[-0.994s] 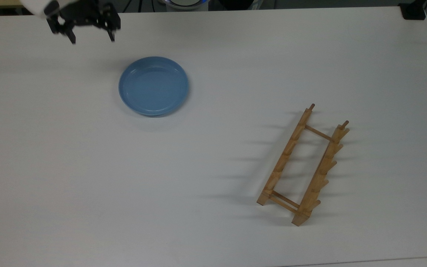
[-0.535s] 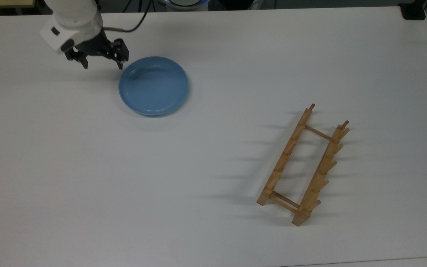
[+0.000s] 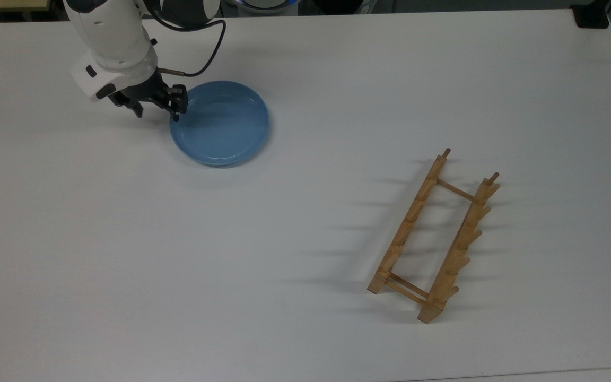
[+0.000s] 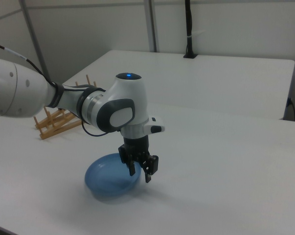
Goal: Place plate in plate rack
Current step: 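Move the gripper down to the blue plate's rim and grasp it, then lift the plate by its rim and tilt it upright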
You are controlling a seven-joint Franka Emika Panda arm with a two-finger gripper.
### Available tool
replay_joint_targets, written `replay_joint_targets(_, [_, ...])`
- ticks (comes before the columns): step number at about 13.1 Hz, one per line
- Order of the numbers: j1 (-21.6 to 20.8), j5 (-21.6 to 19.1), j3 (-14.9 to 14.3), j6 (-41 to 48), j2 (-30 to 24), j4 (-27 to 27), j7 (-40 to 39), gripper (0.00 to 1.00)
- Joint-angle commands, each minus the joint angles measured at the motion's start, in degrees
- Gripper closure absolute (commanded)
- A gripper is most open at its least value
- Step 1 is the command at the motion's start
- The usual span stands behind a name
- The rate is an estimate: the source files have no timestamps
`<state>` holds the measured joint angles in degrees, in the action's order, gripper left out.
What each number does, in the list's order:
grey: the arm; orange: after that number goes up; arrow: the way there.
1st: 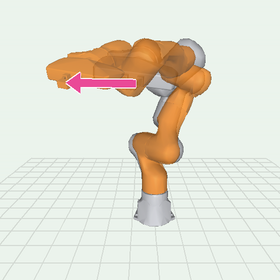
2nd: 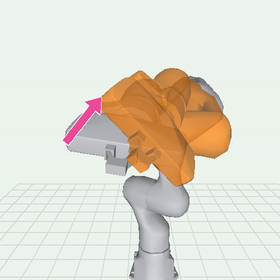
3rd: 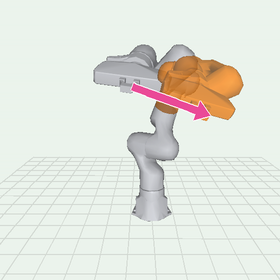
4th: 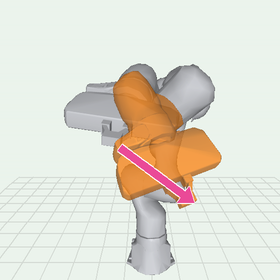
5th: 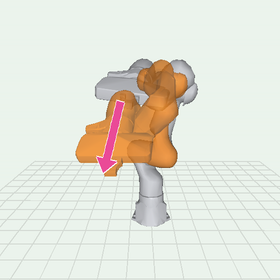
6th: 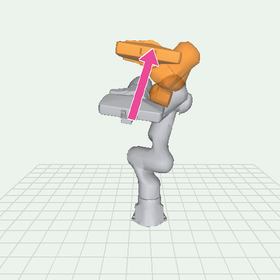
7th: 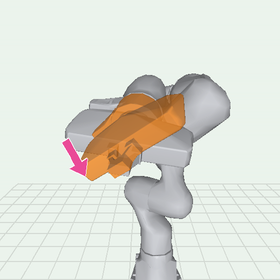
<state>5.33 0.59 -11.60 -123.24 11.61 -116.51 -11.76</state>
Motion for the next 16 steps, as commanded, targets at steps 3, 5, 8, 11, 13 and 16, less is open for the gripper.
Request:
replay_joint_targets(3, [-1.6, -2.3, 0.2, -1.2, 0.7, -0.6, 2.9, 0.37])
replay_joint_targets(5, [-2.1, -2.5, 0.2, -1.3, 1.6, -0.6, 3.9, 0.37])
replay_joint_targets(8, [-2.2, -2.5, 0.3, -2.4, 2.4, -0.7, 4.2, 0.41])
replay_joint_targets(11, [-2.2, -2.5, 0.6, -2.4, 2.5, -0.7, 4.2, 0.73])
replay_joint_targets(13, [-2.2, -3.0, 0.7, -2.4, 2.5, -0.6, 4.3, 0.95])
replay_joint_targets(16, [-2.2, -3.5, 1.0, -1.8, 1.6, 0.1, 4.2, 1.00])
